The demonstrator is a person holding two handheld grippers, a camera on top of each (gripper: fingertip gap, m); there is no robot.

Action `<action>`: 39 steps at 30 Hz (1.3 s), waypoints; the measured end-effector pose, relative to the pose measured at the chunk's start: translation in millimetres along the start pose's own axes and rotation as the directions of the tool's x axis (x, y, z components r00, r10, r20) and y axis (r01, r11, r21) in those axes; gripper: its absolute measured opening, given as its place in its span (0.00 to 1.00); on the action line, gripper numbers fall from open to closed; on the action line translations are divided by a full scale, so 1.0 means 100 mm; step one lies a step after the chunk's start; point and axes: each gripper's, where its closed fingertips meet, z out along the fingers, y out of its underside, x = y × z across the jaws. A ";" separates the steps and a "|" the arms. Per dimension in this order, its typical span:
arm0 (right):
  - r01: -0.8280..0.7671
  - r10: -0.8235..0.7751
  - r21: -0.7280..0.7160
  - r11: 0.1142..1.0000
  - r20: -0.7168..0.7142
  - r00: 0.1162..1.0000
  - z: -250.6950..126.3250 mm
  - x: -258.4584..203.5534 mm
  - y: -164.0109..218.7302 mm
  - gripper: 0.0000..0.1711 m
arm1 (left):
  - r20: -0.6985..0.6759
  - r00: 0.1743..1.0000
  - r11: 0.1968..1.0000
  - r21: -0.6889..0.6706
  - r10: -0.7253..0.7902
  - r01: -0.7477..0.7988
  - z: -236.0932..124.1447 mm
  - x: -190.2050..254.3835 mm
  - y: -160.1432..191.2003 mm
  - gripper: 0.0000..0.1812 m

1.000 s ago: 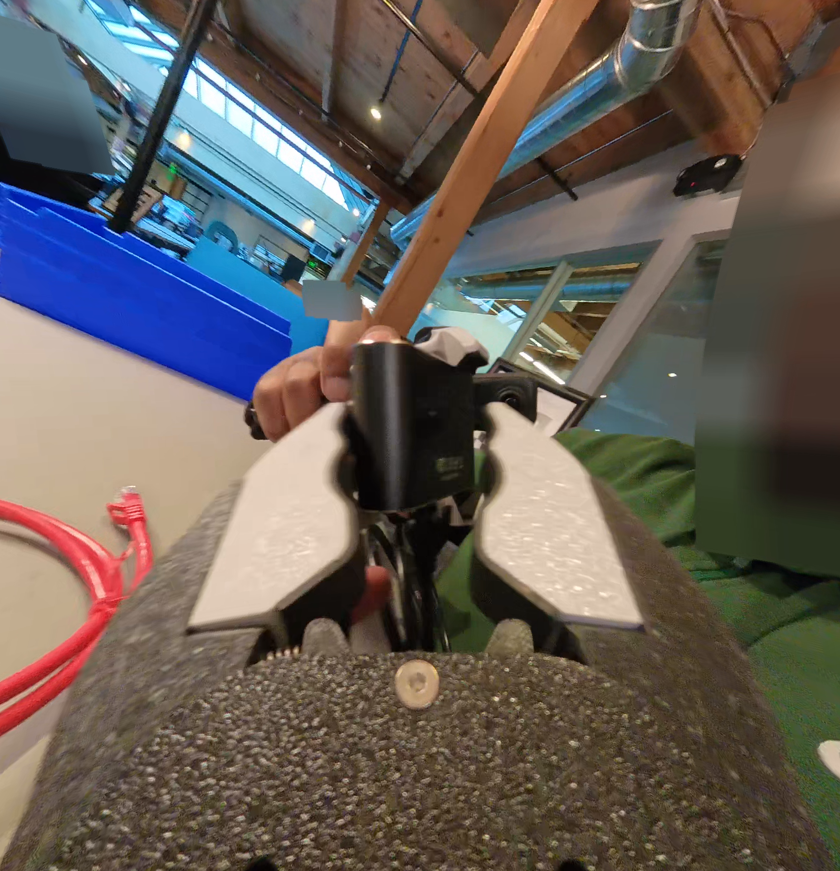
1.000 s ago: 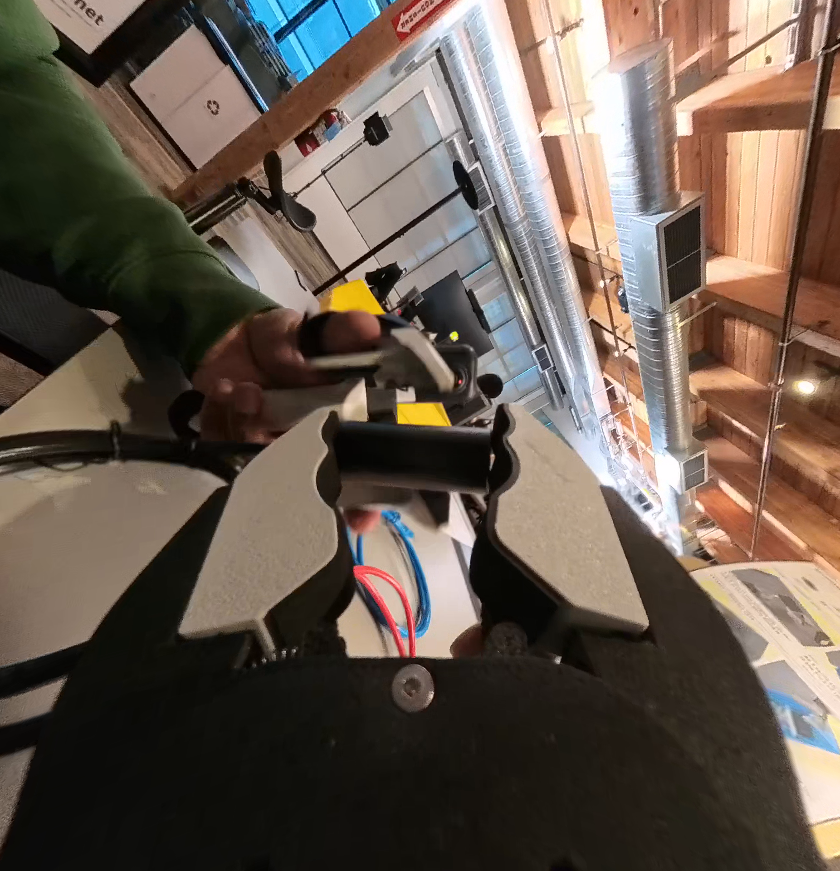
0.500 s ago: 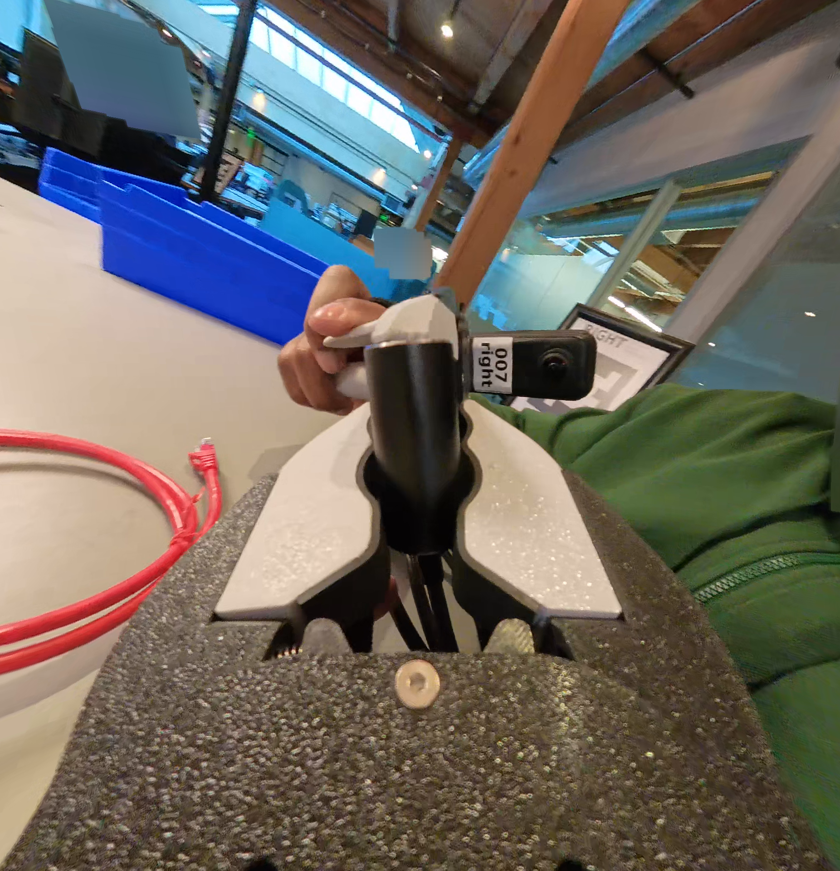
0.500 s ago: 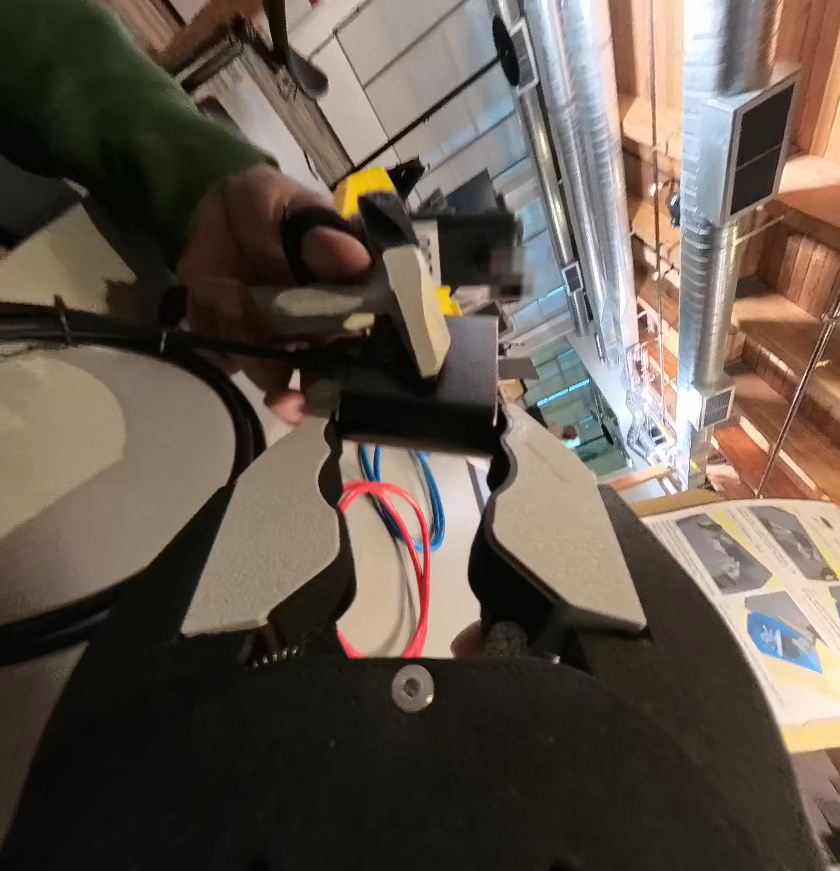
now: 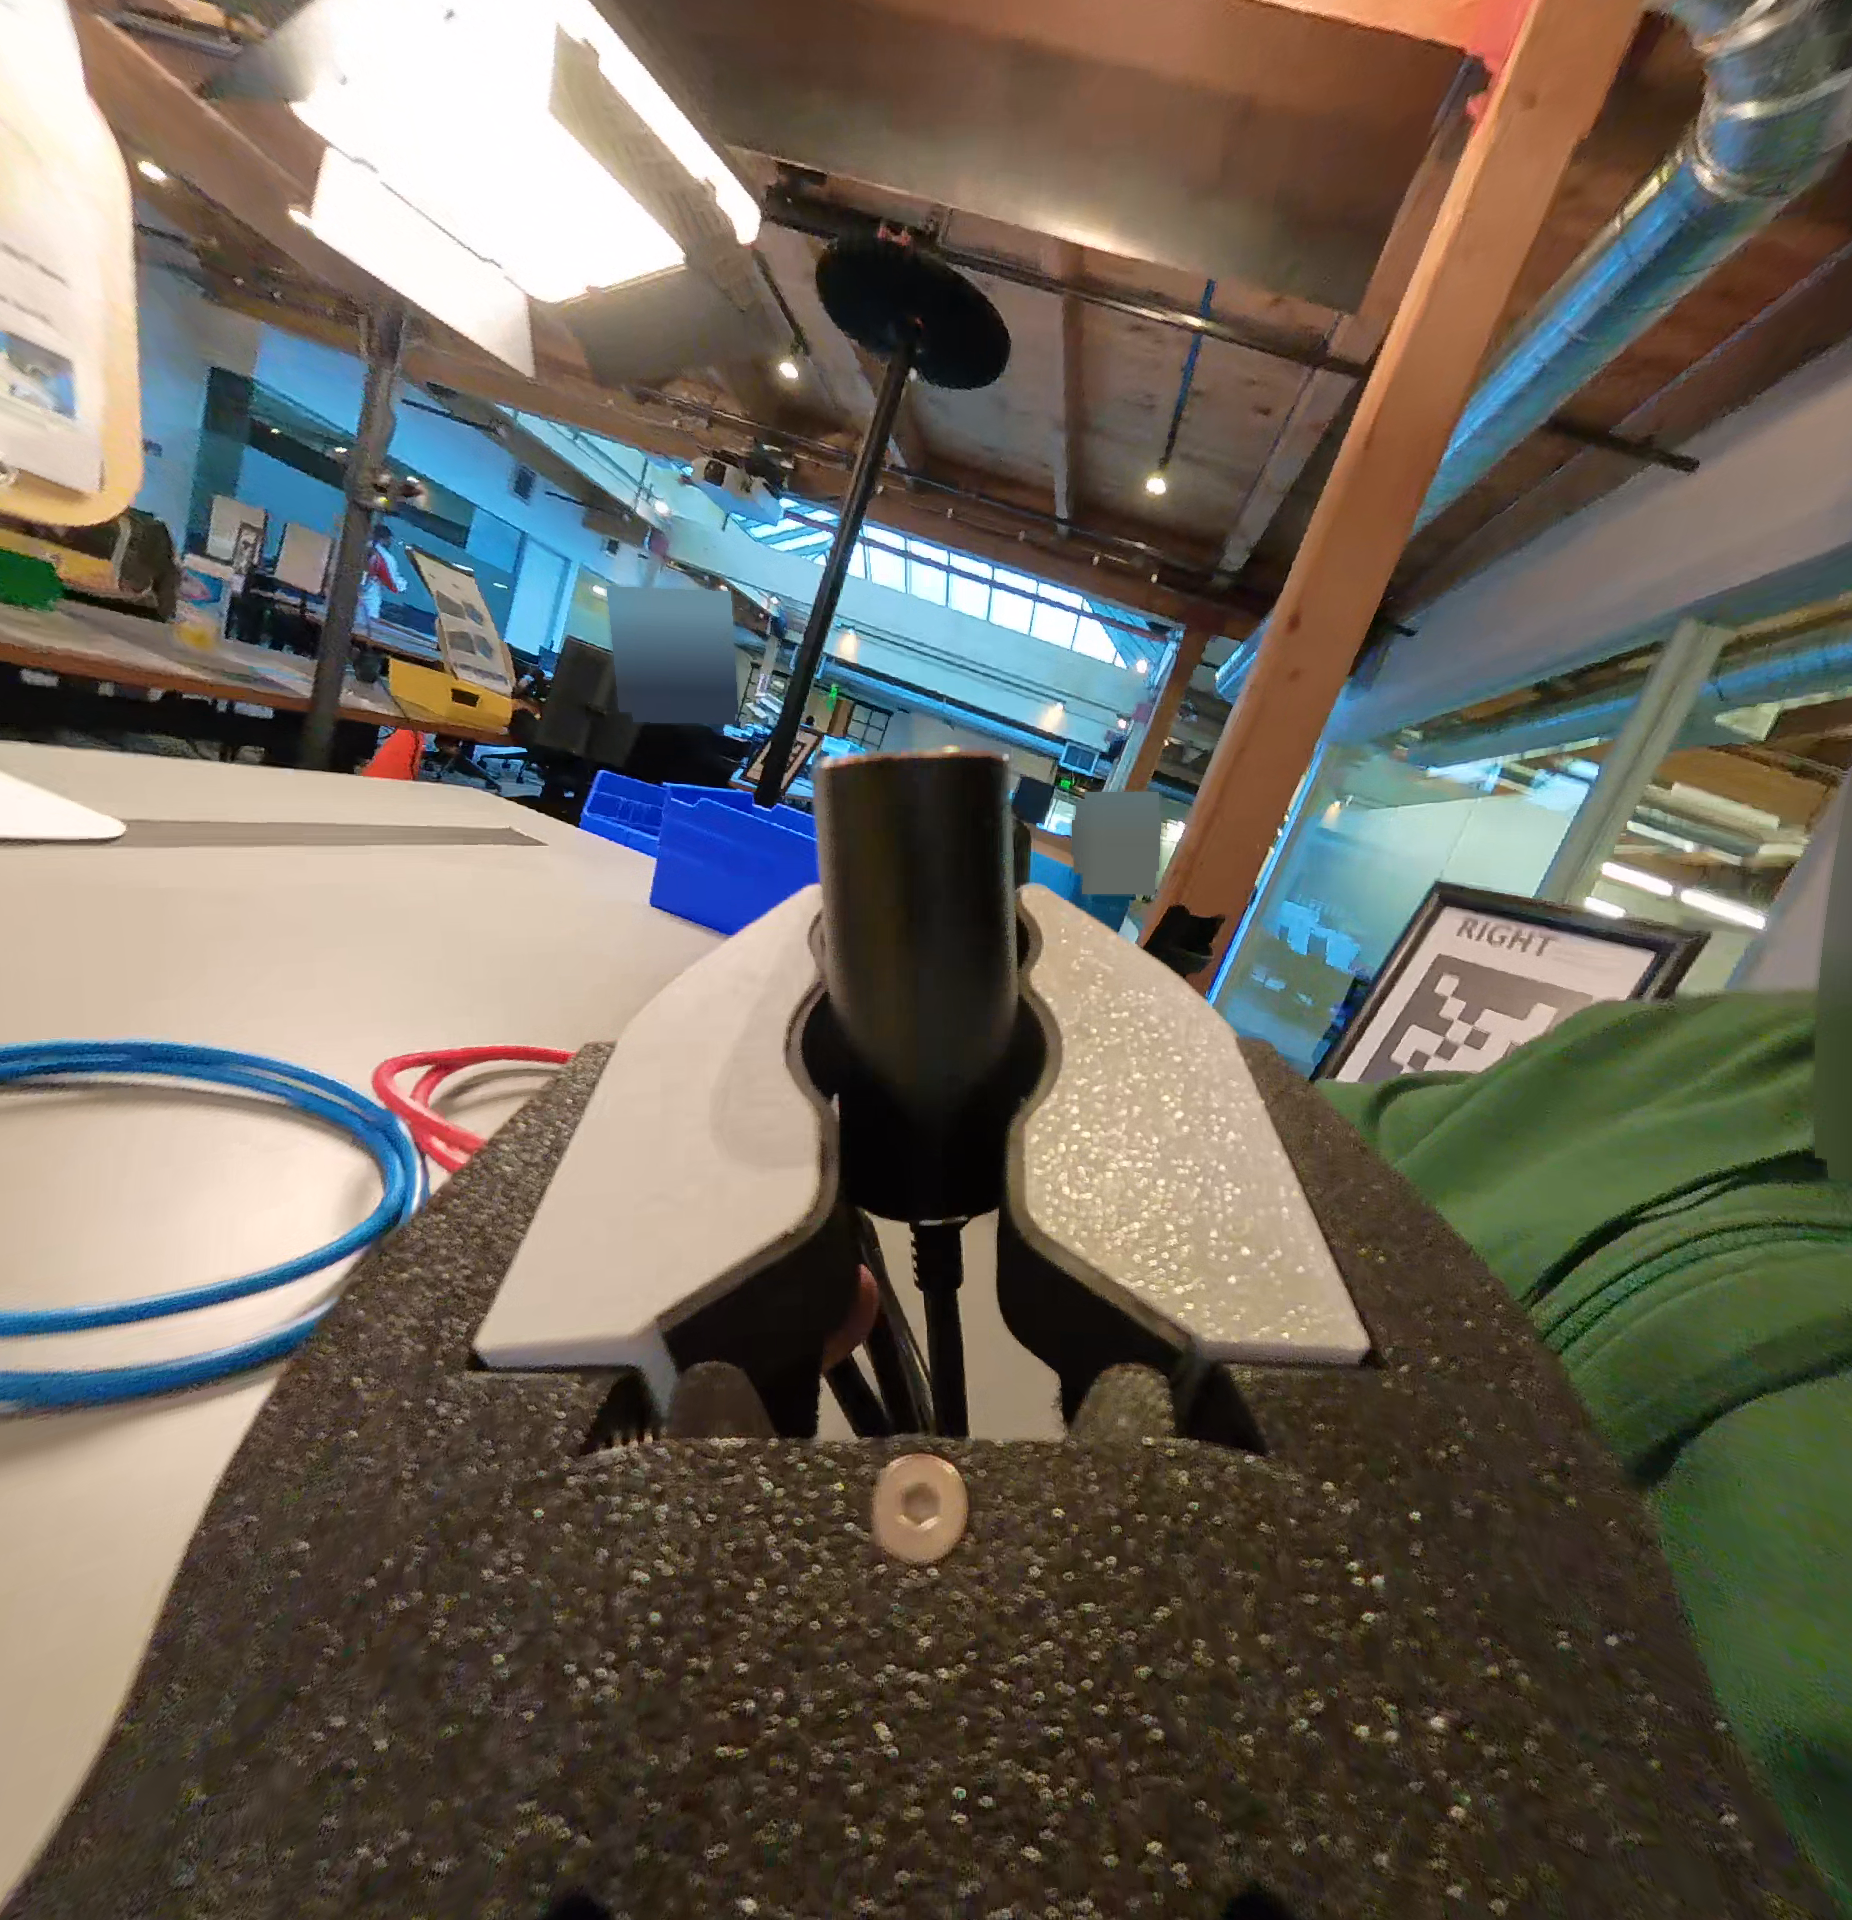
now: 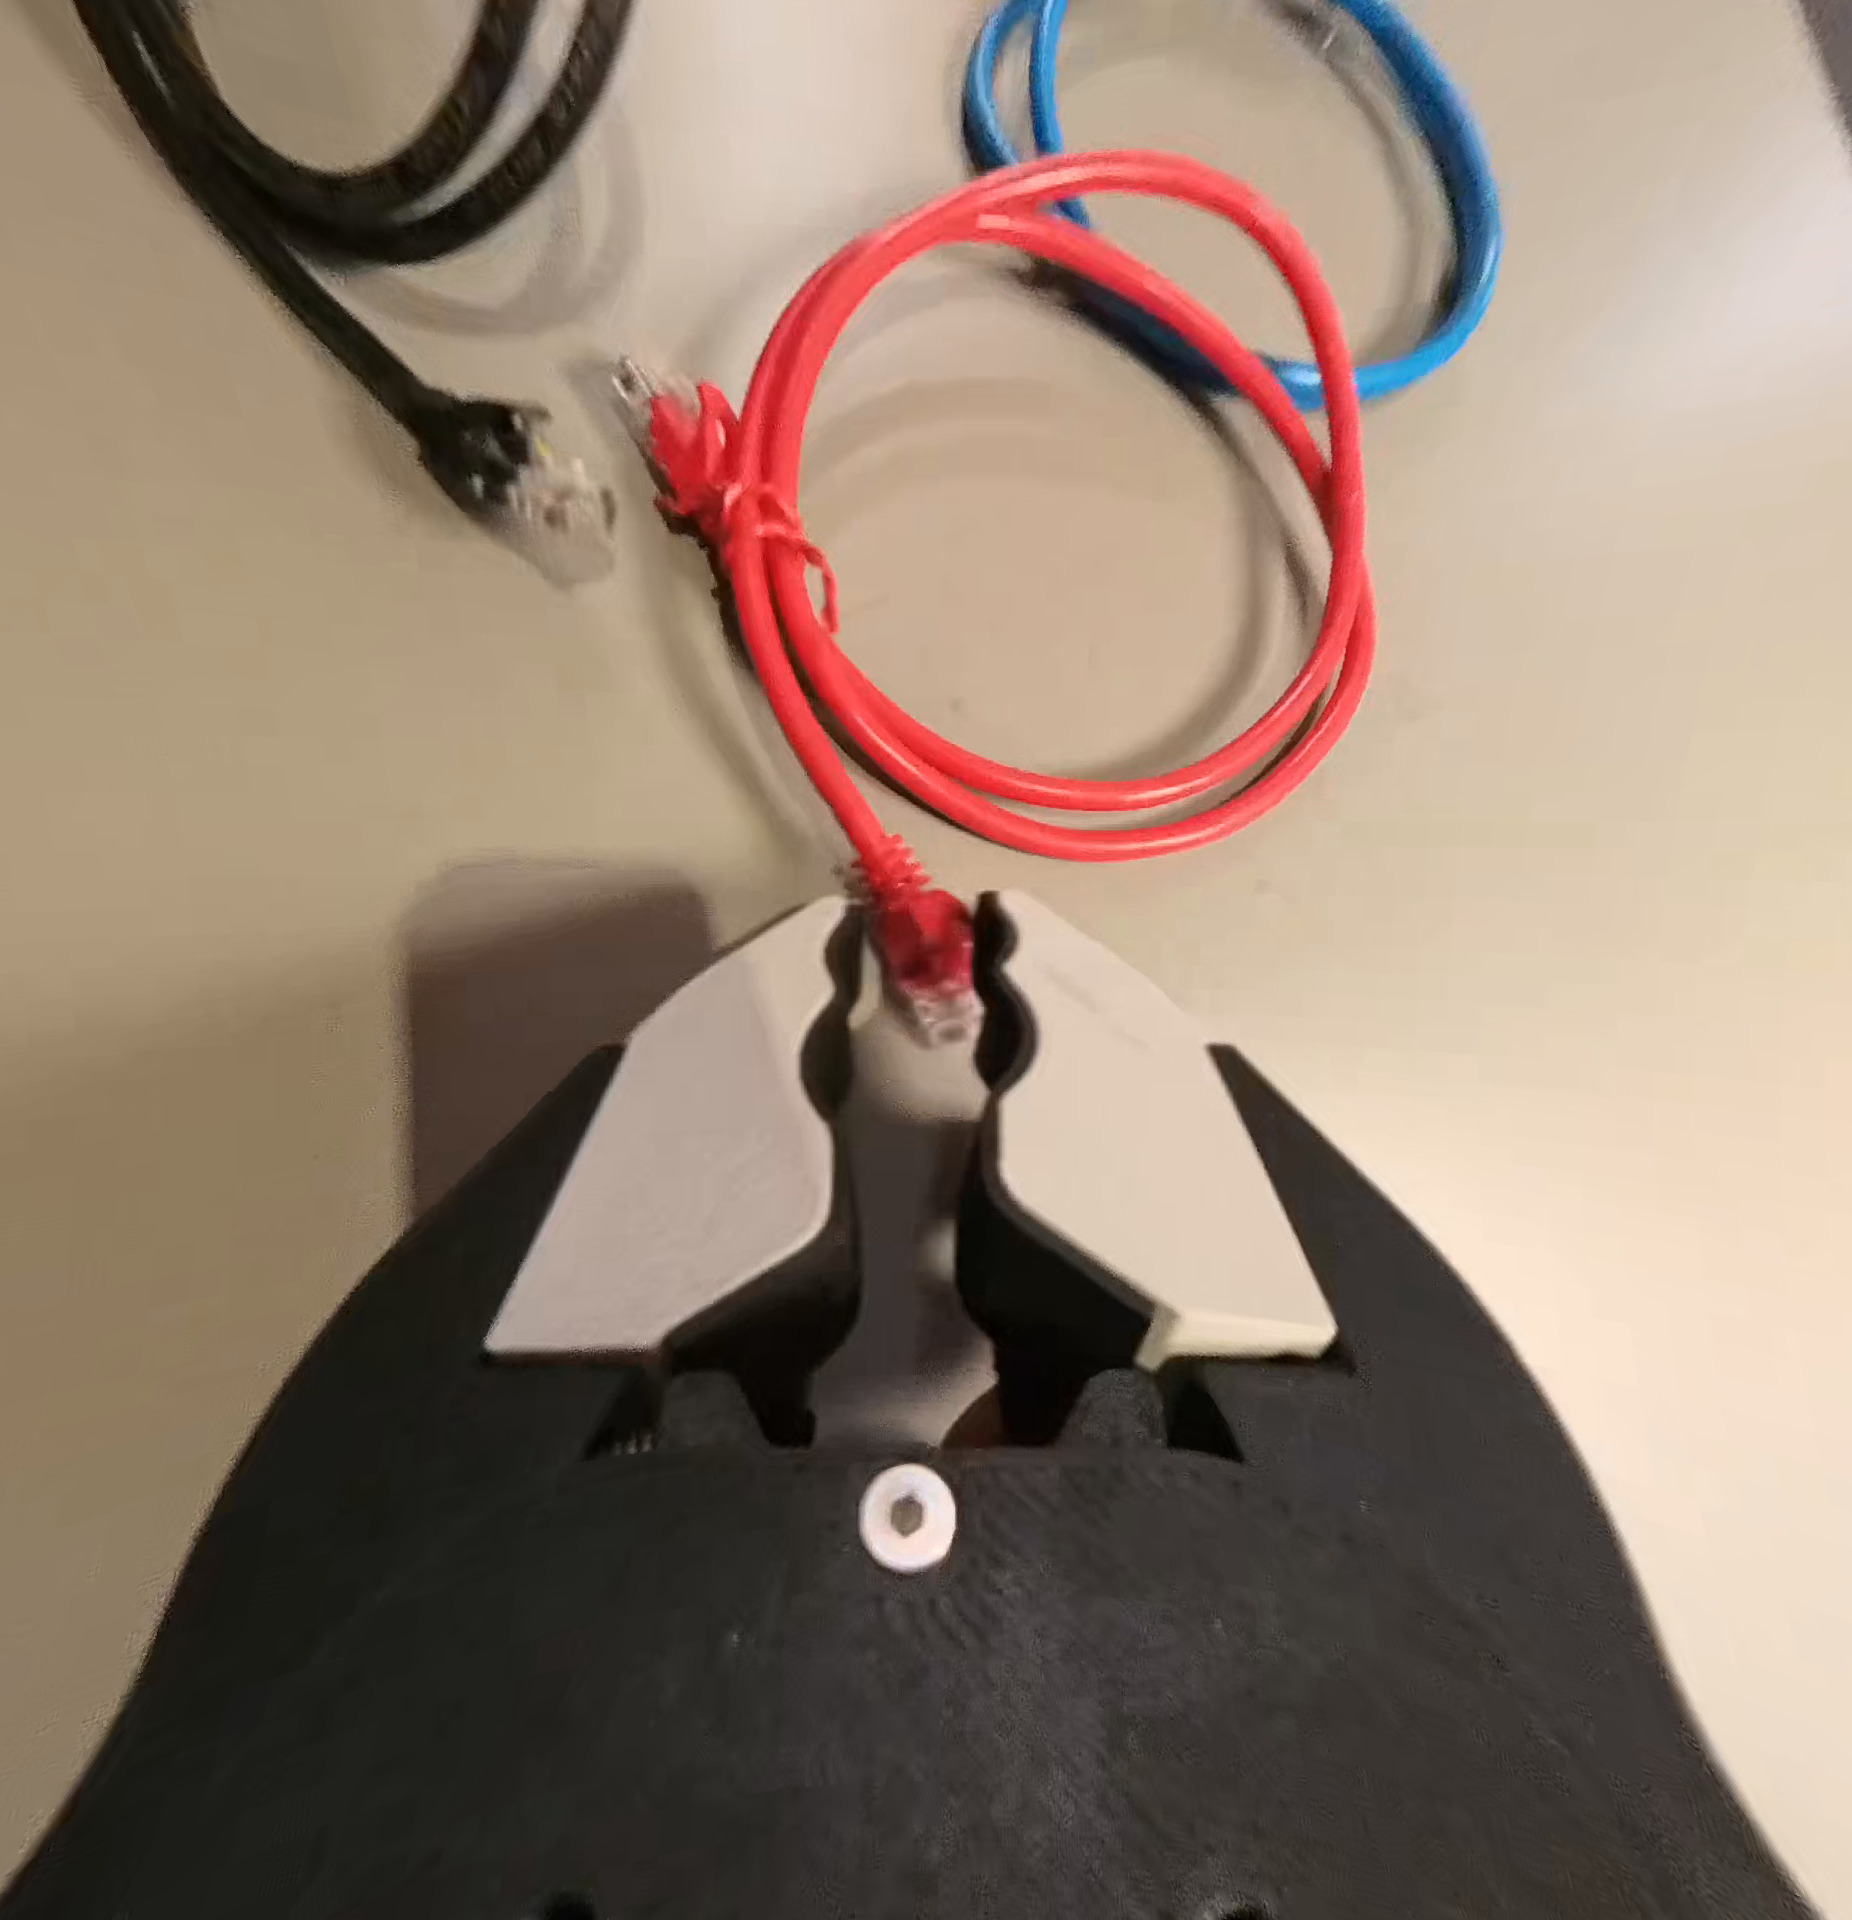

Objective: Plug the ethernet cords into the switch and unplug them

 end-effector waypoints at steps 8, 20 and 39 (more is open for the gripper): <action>0.100 -0.147 -0.139 0.985 -0.380 0.913 -0.26 0.41 0.11 0.10 | 0.060 0.998 1.000 -0.008 0.009 -0.009 -0.02 -0.07 0.04 0.16; -0.167 0.180 0.071 0.984 -0.275 0.944 -0.54 -0.17 0.25 0.14 | 0.088 0.996 1.000 -0.025 0.015 -0.013 0.00 -0.10 0.09 0.16; -0.087 0.058 -0.056 0.995 -0.404 0.913 -0.58 0.33 -0.11 0.21 | 0.113 0.984 0.987 -0.098 0.141 -0.130 0.14 -0.04 0.22 0.15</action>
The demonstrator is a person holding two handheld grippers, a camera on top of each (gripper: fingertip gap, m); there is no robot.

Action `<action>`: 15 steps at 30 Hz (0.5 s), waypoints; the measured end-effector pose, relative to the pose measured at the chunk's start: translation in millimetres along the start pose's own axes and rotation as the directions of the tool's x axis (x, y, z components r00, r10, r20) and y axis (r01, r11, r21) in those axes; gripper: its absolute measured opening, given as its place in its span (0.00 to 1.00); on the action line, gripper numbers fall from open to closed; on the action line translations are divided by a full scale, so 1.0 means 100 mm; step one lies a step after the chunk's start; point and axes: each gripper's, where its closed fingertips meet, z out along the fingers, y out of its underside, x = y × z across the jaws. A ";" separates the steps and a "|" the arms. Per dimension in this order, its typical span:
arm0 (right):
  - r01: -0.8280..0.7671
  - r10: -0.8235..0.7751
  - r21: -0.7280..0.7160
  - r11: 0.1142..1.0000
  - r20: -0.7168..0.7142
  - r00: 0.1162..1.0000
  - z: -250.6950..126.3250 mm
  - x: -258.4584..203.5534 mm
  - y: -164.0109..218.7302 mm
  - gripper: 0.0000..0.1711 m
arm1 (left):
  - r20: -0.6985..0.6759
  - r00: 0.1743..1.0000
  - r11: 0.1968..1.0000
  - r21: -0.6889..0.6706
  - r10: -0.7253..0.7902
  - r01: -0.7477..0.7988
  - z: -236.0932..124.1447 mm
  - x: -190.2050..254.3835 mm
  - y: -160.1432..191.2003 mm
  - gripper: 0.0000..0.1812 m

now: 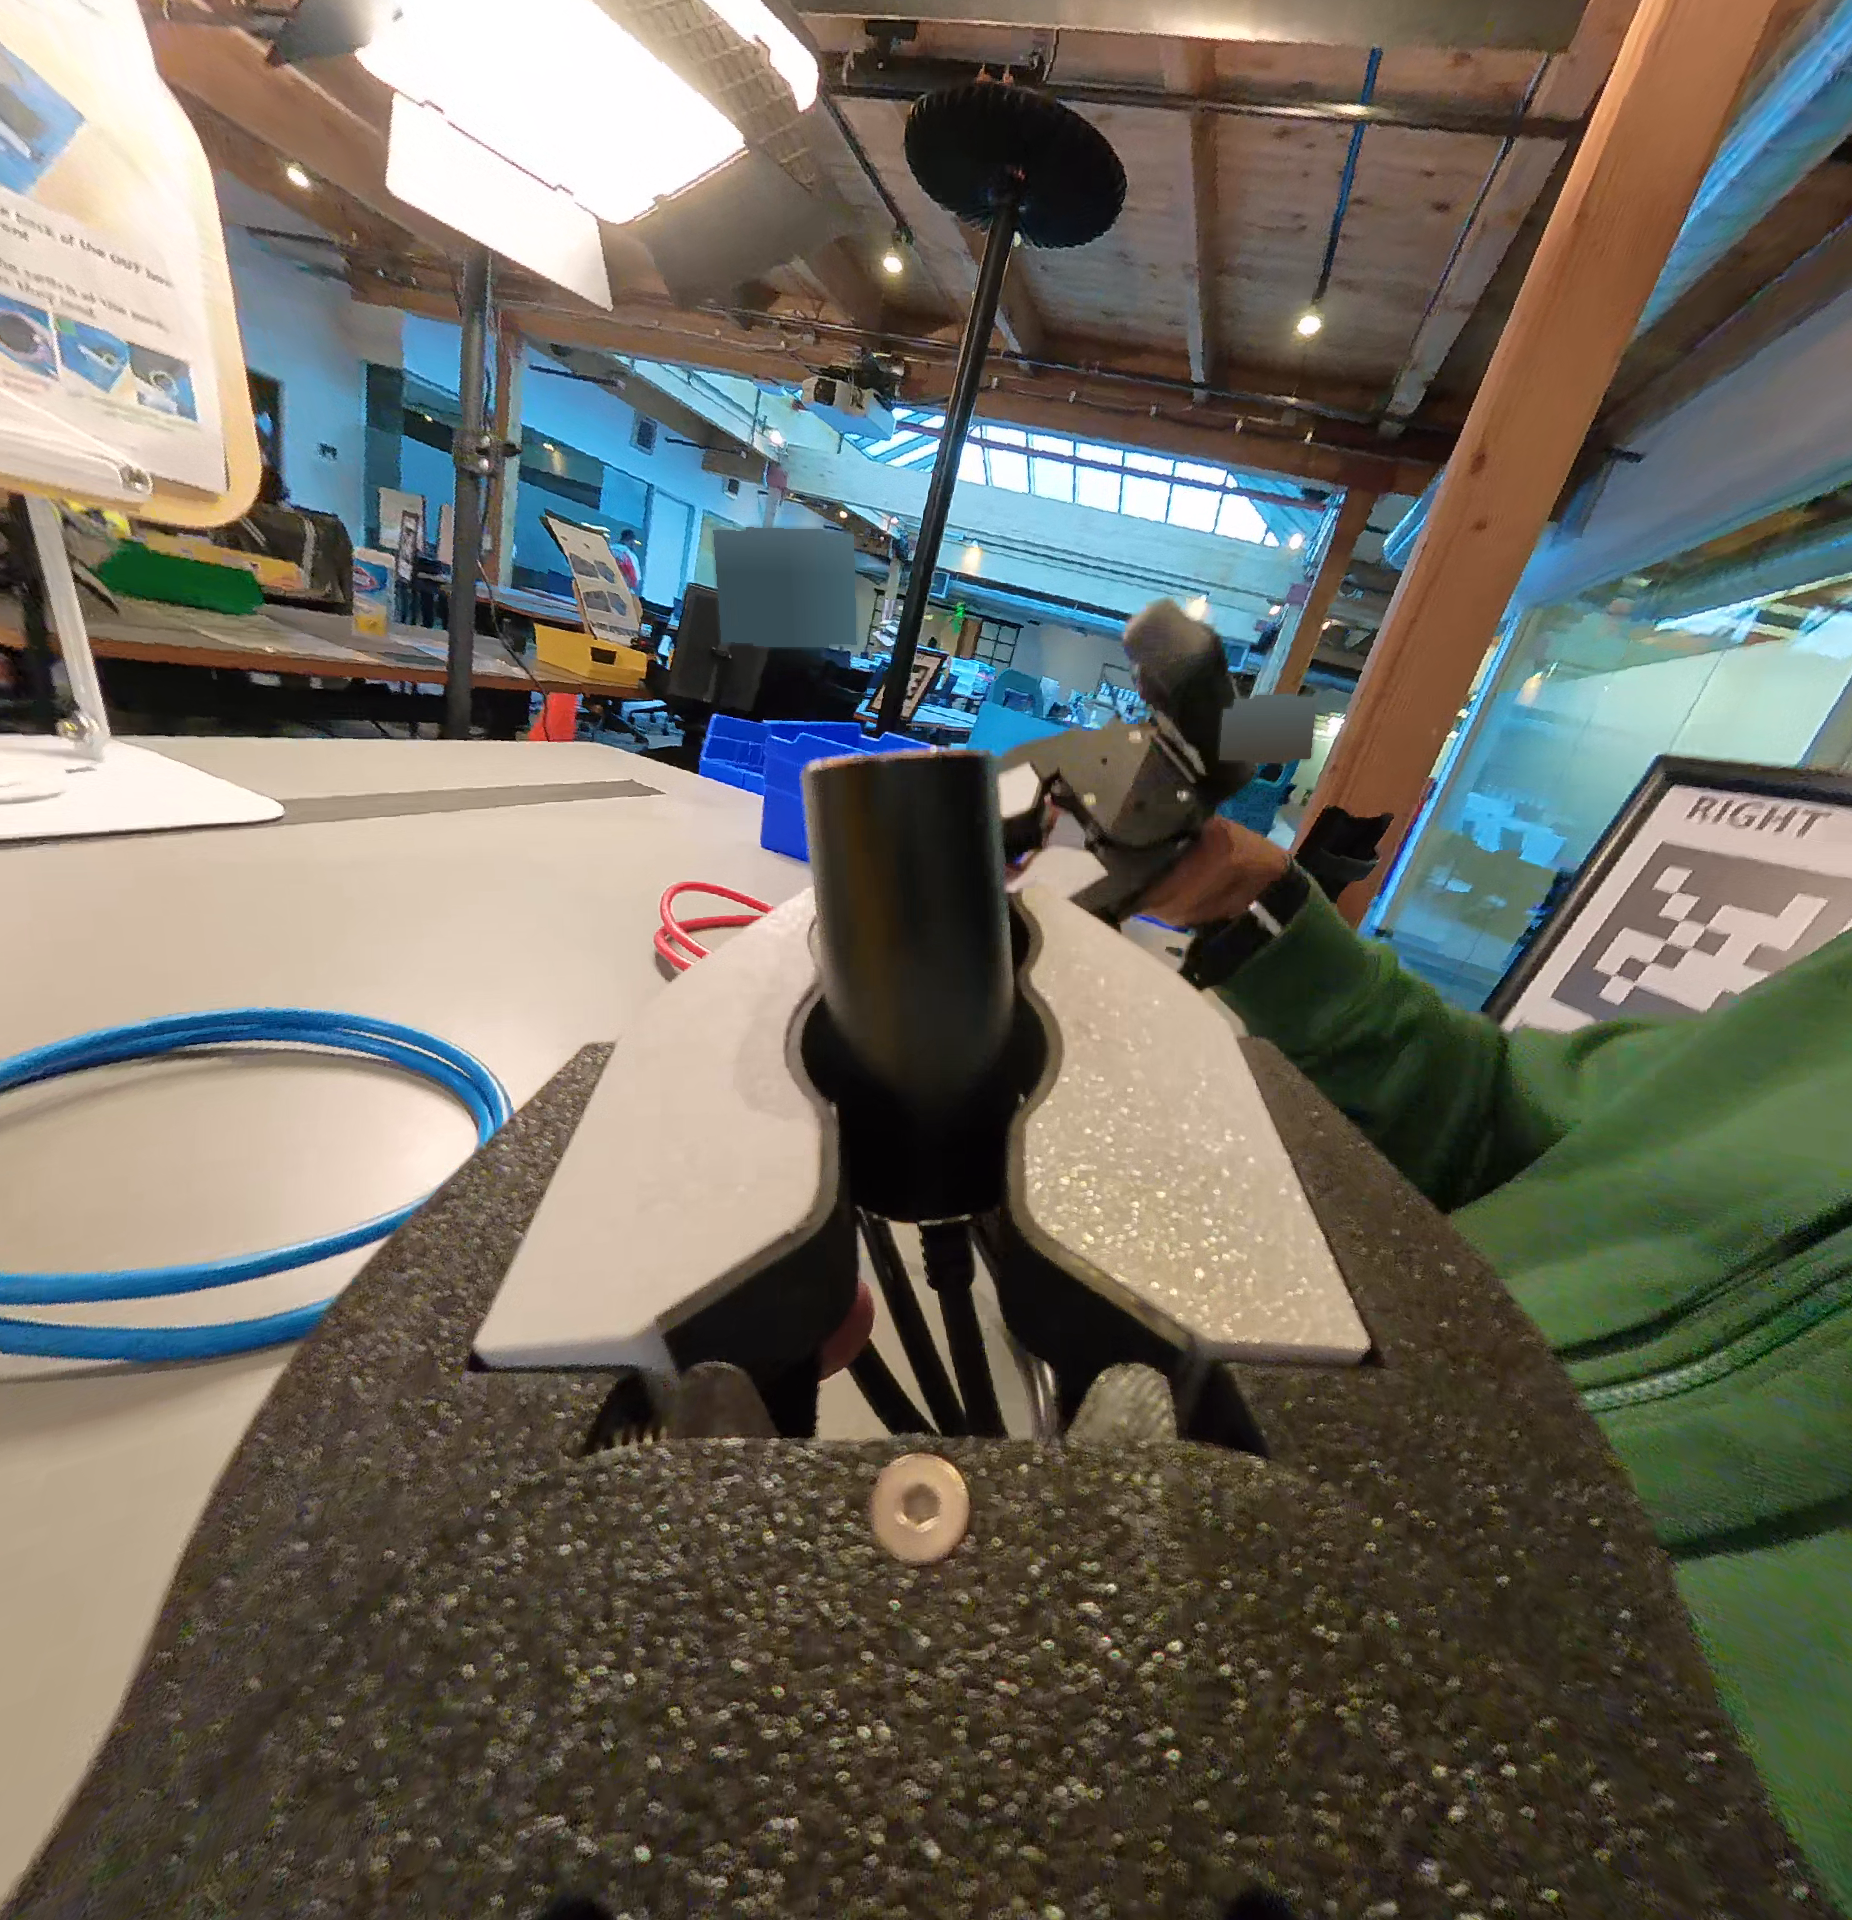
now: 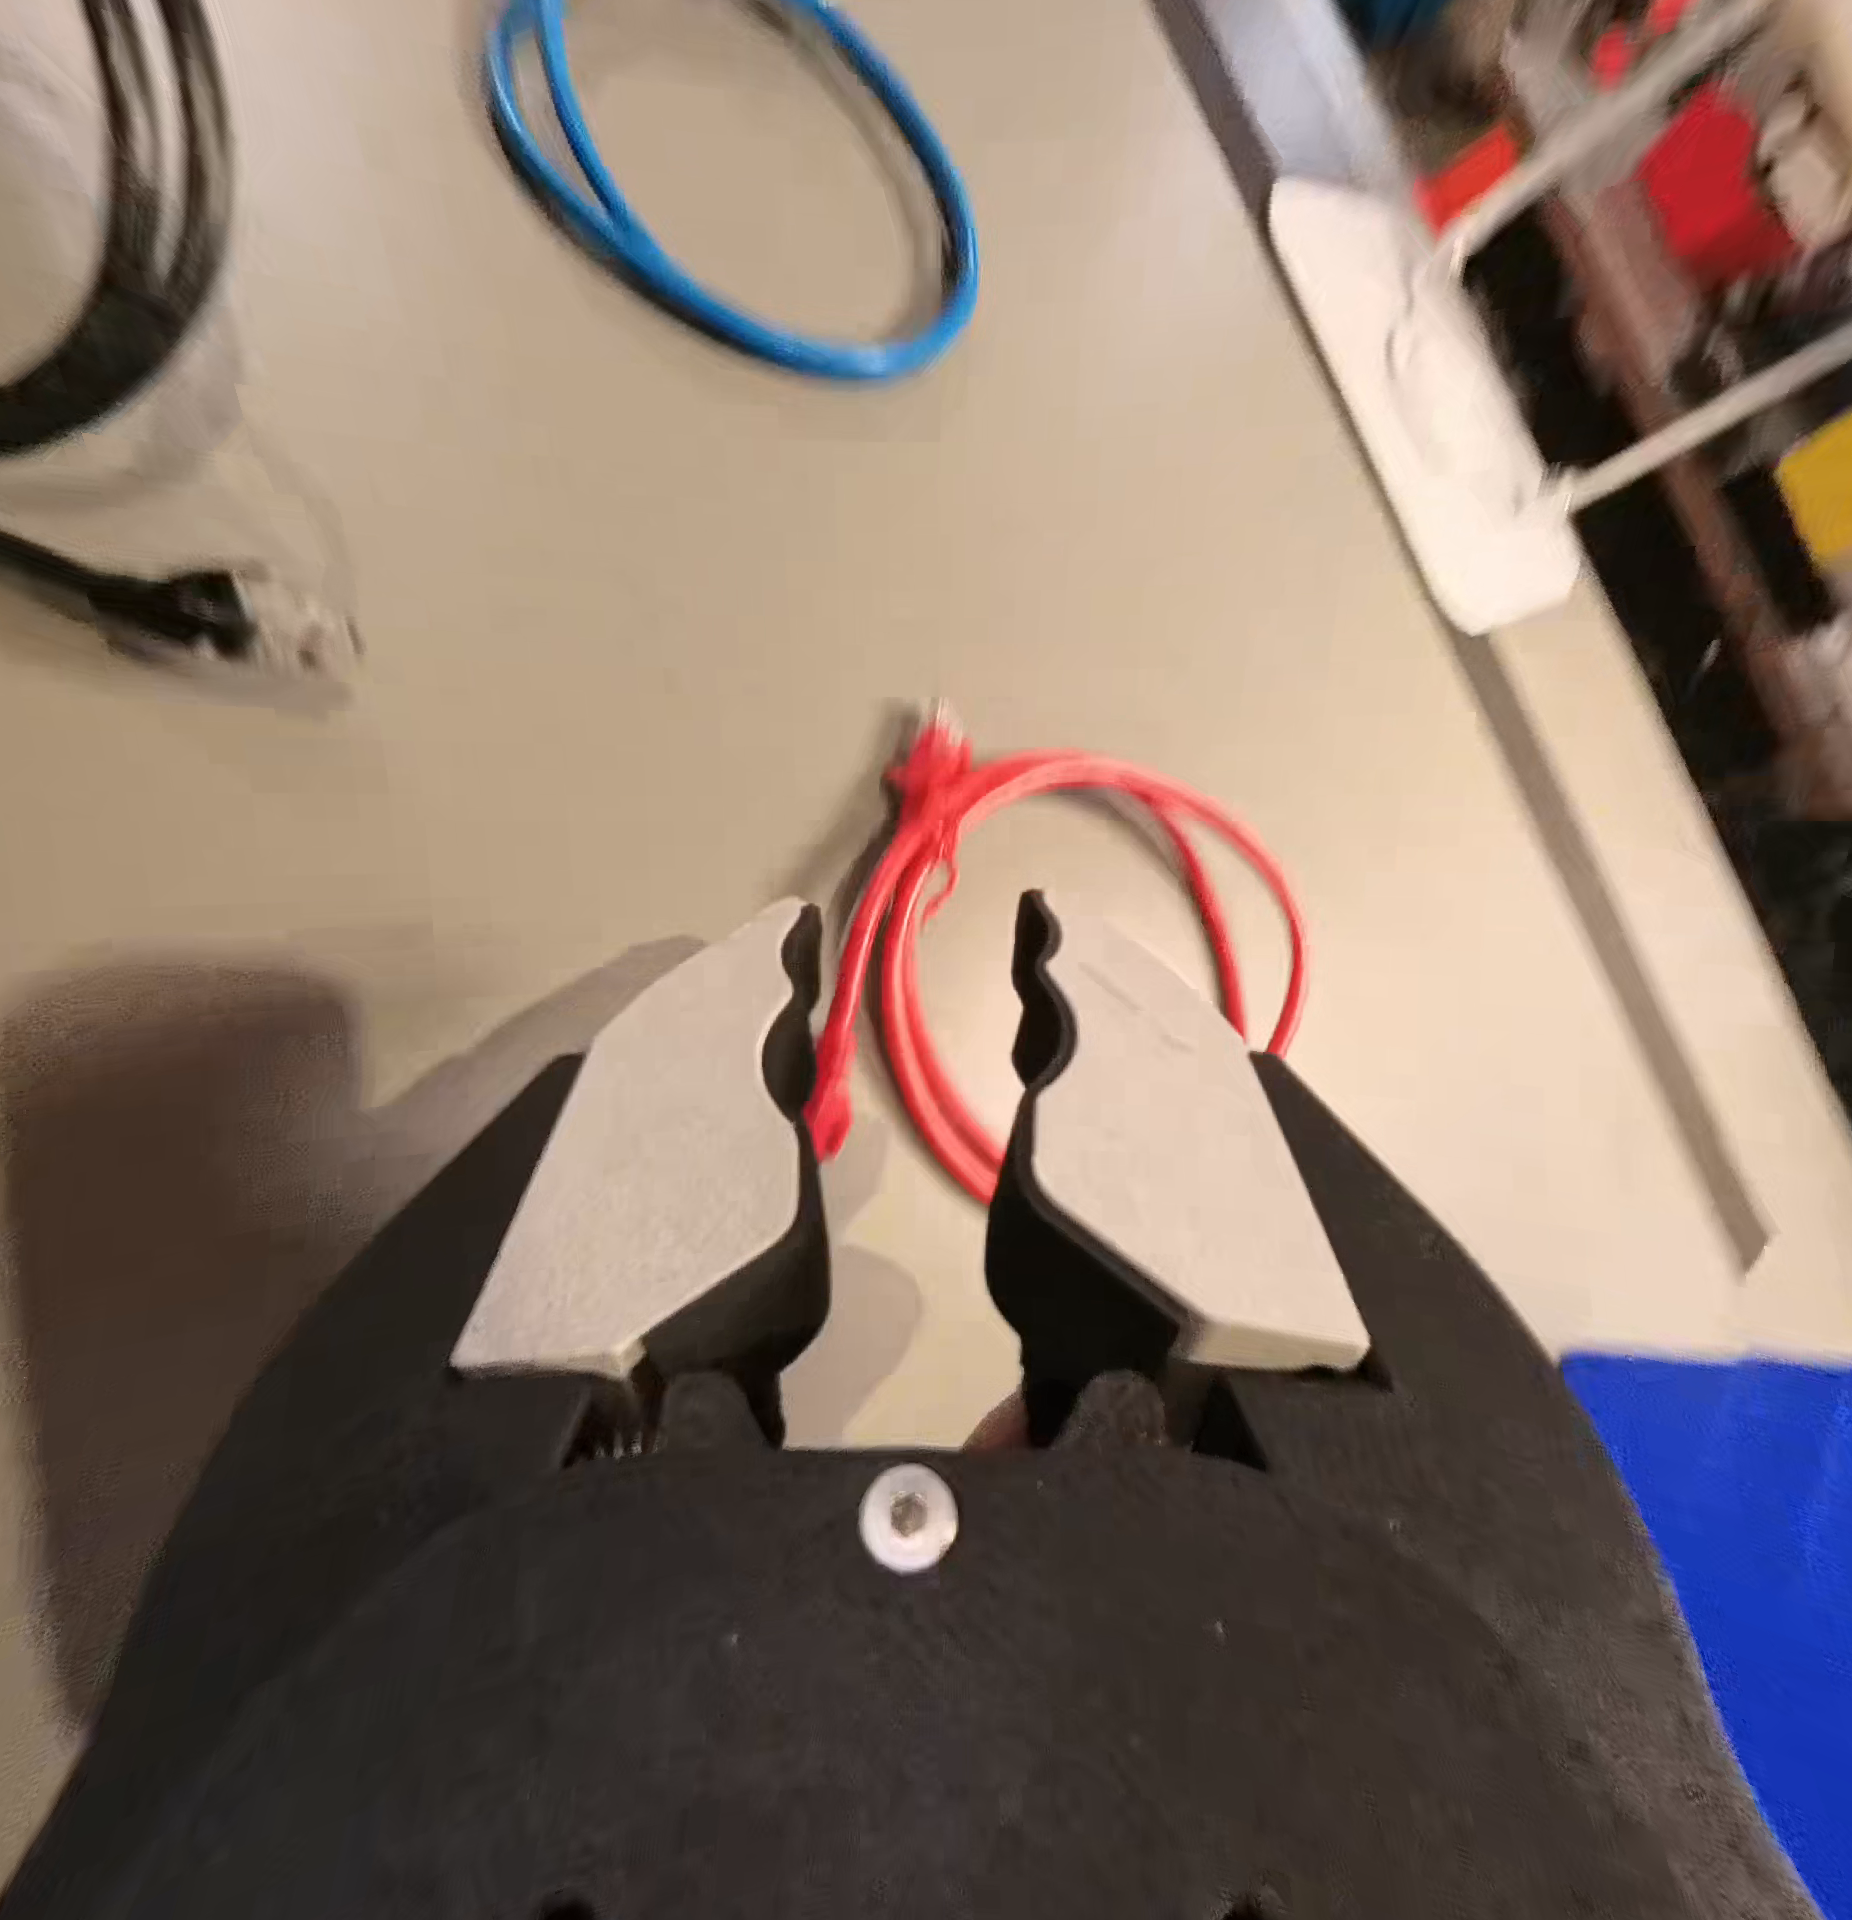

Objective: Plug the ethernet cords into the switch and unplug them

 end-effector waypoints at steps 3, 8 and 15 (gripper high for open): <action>0.104 -0.104 0.002 0.995 0.101 0.989 0.23 -0.02 -0.19 0.20 | 0.029 0.994 0.994 -0.005 0.109 -0.109 0.02 0.04 -0.01 0.15; 0.202 -0.164 -0.160 0.966 0.220 0.962 0.75 -0.01 -0.02 0.21 | 0.123 0.952 0.958 0.024 0.280 -0.285 -0.01 0.04 -0.12 0.16; 0.082 -0.027 -0.246 0.966 0.216 0.976 0.88 0.12 0.13 0.17 | 0.146 0.947 0.955 0.036 0.285 -0.293 -0.02 0.01 -0.15 0.16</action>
